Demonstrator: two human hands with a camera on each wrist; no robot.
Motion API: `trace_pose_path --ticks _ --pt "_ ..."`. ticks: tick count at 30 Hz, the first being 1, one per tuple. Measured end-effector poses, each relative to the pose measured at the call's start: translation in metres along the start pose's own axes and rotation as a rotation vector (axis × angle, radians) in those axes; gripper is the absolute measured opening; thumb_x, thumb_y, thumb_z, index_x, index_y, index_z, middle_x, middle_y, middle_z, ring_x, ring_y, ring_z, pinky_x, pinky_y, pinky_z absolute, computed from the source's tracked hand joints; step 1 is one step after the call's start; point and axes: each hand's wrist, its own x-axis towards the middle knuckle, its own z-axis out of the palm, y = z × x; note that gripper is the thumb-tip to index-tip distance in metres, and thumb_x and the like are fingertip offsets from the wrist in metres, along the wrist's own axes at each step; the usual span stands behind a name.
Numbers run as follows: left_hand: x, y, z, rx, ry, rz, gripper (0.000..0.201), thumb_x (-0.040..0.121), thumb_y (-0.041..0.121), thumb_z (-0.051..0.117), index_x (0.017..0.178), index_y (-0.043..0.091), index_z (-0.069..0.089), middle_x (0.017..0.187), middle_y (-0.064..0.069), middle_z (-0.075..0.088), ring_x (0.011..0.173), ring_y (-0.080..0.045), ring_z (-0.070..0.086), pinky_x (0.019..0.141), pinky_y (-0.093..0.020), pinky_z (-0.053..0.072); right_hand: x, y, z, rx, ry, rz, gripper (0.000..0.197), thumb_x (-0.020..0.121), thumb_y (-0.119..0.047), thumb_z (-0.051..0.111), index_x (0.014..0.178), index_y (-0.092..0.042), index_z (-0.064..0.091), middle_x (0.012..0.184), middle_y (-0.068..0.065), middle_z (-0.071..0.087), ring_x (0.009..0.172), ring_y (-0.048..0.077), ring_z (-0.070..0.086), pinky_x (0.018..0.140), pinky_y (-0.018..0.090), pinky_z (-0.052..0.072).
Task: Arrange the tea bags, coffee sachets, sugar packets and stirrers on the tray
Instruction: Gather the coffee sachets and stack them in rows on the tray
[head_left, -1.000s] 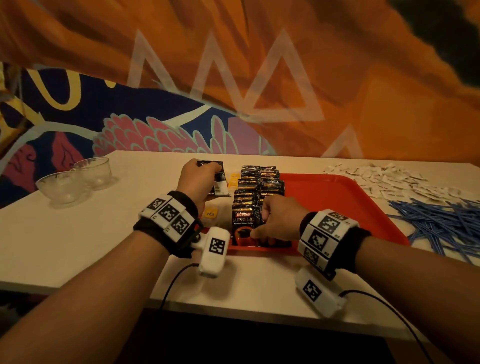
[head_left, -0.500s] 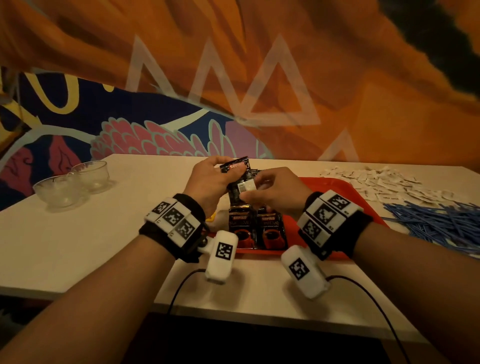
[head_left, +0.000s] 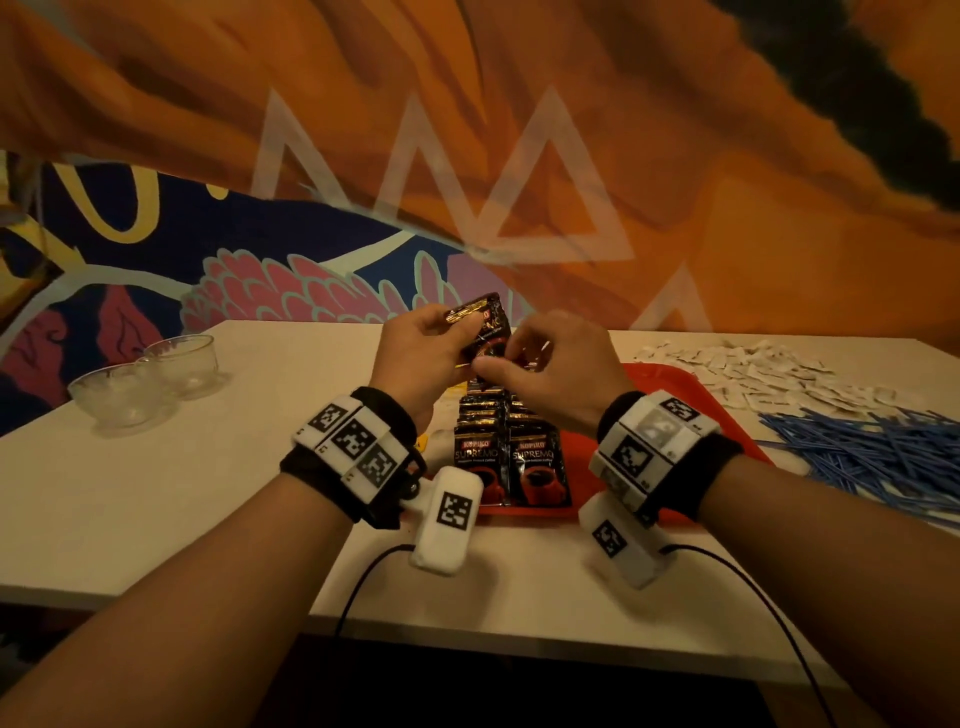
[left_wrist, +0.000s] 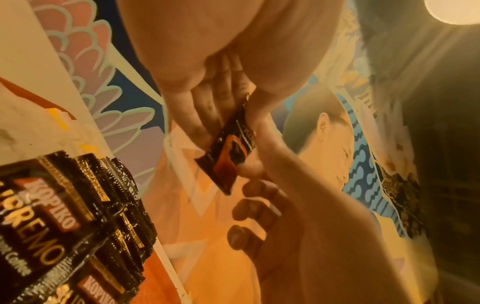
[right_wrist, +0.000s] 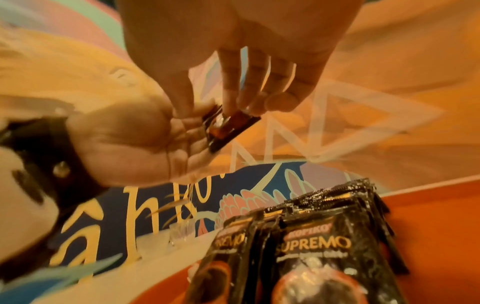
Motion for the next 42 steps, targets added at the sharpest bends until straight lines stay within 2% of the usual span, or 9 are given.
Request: trace_pose_path --ticks 3,7,14,19,25,28,32,38,42 --pt "0.001 -0.002 -0.005 -0.028 -0.059 -0.025 0.015 0.096 0.008 0.062 0.106 -0.002 0.066 0.102 -0.018 0.071 0.092 -0.031 0.074 0.072 -0.036 0.062 0.006 0.008 -0.007 0.078 0.024 0.144 0.026 0.078 -0.040 0.080 0.086 -0.020 0.066 0.086 -0.011 0.062 0.076 0.001 0.056 0.064 0.018 0.042" --pt "-0.001 -0.001 -0.004 -0.004 -0.148 -0.048 0.013 0.096 0.015 0.063 0.100 0.003 0.068 0.100 -0.015 0.072 0.083 -0.018 0.073 0.068 -0.024 0.058 0.009 0.015 -0.010 0.222 -0.128 0.245 0.017 0.078 -0.023 0.082 0.089 -0.023 0.069 0.084 -0.003 0.072 0.076 0.011 0.069 0.064 0.023 0.052" --pt "-0.001 -0.007 0.003 0.112 -0.084 -0.077 0.004 0.096 0.015 0.065 0.097 0.013 0.062 0.088 -0.011 0.072 0.061 -0.014 0.068 0.054 -0.025 0.054 0.002 0.019 -0.012 0.142 -0.270 0.290 0.016 0.077 -0.031 0.083 0.086 -0.019 0.077 0.084 -0.004 0.074 0.079 0.011 0.067 0.072 0.028 0.052" --pt "0.006 -0.008 -0.017 0.790 -0.167 0.058 0.029 0.092 0.044 0.067 0.086 0.017 0.060 0.087 -0.004 0.072 0.075 -0.019 0.068 0.072 -0.037 0.056 -0.010 0.033 -0.024 0.043 -0.540 0.449 0.018 0.081 -0.027 0.079 0.092 -0.014 0.073 0.083 0.005 0.072 0.062 0.013 0.057 0.055 0.026 0.045" --pt "-0.005 -0.012 -0.022 1.348 -0.521 -0.176 0.036 0.085 0.053 0.072 0.088 0.018 0.062 0.078 0.001 0.073 0.069 -0.011 0.064 0.064 -0.026 0.049 -0.027 0.042 -0.016 -0.071 -0.645 0.580 0.027 0.082 -0.028 0.077 0.100 -0.010 0.068 0.082 0.000 0.063 0.074 0.013 0.055 0.063 0.027 0.044" --pt "-0.010 -0.021 -0.015 1.428 -0.548 -0.161 0.035 0.084 0.052 0.073 0.083 0.020 0.059 0.075 0.003 0.066 0.069 -0.009 0.057 0.060 -0.024 0.043 -0.028 0.041 -0.009 -0.135 -0.680 0.578 0.038 0.080 -0.032 0.079 0.107 -0.010 0.064 0.084 0.001 0.067 0.079 0.014 0.059 0.070 0.029 0.047" --pt "-0.010 -0.029 -0.010 1.464 -0.560 -0.138 0.035 0.084 0.048 0.075 0.081 0.021 0.054 0.081 0.002 0.062 0.077 -0.012 0.056 0.058 -0.025 0.039 -0.026 0.041 -0.003 -0.142 -0.667 0.599 0.038 0.076 -0.035 0.082 0.095 -0.016 0.057 0.088 0.000 0.068 0.079 0.014 0.065 0.068 0.029 0.050" --pt "-0.005 -0.033 -0.010 1.389 -0.527 -0.141 0.034 0.084 0.043 0.077 0.086 0.018 0.055 0.077 0.002 0.066 0.087 -0.017 0.066 0.072 -0.029 0.048 -0.026 0.041 0.007 -0.241 -0.656 0.574 0.061 0.075 -0.049 0.080 0.115 -0.013 0.051 0.108 0.002 0.062 0.099 0.019 0.062 0.079 0.031 0.052" --pt "-0.005 -0.034 -0.012 1.418 -0.549 -0.117 0.036 0.082 0.043 0.078 0.079 0.021 0.050 0.079 0.005 0.057 0.074 -0.010 0.052 0.058 -0.024 0.037 -0.023 0.042 0.011 -0.217 -0.599 0.595 0.069 0.072 -0.048 0.082 0.121 -0.013 0.047 0.114 0.005 0.060 0.105 0.023 0.063 0.080 0.033 0.052"
